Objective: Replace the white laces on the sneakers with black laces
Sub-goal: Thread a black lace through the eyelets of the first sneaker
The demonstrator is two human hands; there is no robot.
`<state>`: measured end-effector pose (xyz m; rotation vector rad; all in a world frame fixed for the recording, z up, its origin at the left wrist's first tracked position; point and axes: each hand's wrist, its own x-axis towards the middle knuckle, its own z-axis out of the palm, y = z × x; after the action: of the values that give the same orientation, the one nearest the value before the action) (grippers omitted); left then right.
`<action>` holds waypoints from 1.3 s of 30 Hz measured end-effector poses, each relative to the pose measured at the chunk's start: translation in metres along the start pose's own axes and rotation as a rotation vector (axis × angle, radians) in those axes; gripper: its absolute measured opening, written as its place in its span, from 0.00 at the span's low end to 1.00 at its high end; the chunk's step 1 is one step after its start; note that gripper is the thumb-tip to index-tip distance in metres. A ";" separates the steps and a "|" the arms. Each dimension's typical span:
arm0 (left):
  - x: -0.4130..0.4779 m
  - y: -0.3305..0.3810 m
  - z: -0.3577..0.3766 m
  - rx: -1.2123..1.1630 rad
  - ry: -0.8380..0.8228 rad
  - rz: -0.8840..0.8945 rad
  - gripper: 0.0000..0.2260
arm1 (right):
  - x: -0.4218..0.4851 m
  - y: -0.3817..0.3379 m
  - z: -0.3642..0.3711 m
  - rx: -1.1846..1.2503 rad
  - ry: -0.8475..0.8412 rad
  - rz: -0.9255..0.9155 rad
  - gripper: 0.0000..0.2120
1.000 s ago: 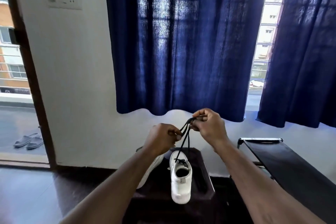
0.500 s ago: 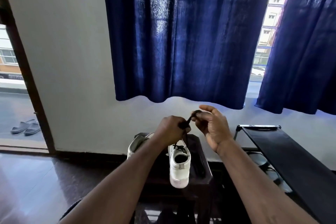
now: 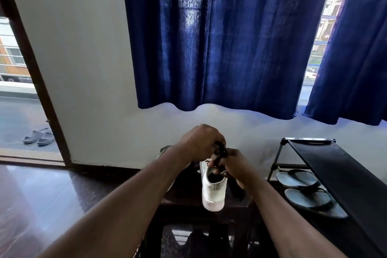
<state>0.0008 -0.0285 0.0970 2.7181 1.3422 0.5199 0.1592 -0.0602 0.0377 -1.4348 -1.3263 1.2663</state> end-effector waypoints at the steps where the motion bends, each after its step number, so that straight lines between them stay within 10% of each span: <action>1: -0.001 -0.006 0.003 -0.062 0.048 -0.074 0.12 | 0.003 -0.001 -0.002 -0.072 0.015 -0.031 0.18; 6: -0.012 -0.018 0.030 -0.275 0.126 -0.343 0.06 | 0.002 0.009 -0.012 -0.892 0.172 -0.373 0.10; 13: -0.016 -0.002 0.075 -0.124 0.064 -0.384 0.16 | 0.007 0.061 -0.017 -1.095 0.245 -0.486 0.09; 25: -0.011 0.015 0.081 0.240 -0.044 -0.233 0.12 | 0.004 0.062 -0.014 -0.930 0.004 -0.316 0.06; 39: -0.023 0.003 0.083 -0.059 -0.073 -0.179 0.13 | 0.030 0.052 0.004 -0.941 0.268 0.025 0.05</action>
<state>0.0174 -0.0412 0.0136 2.5132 1.5067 0.4330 0.1646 -0.0383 -0.0184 -2.1460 -1.8050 0.3912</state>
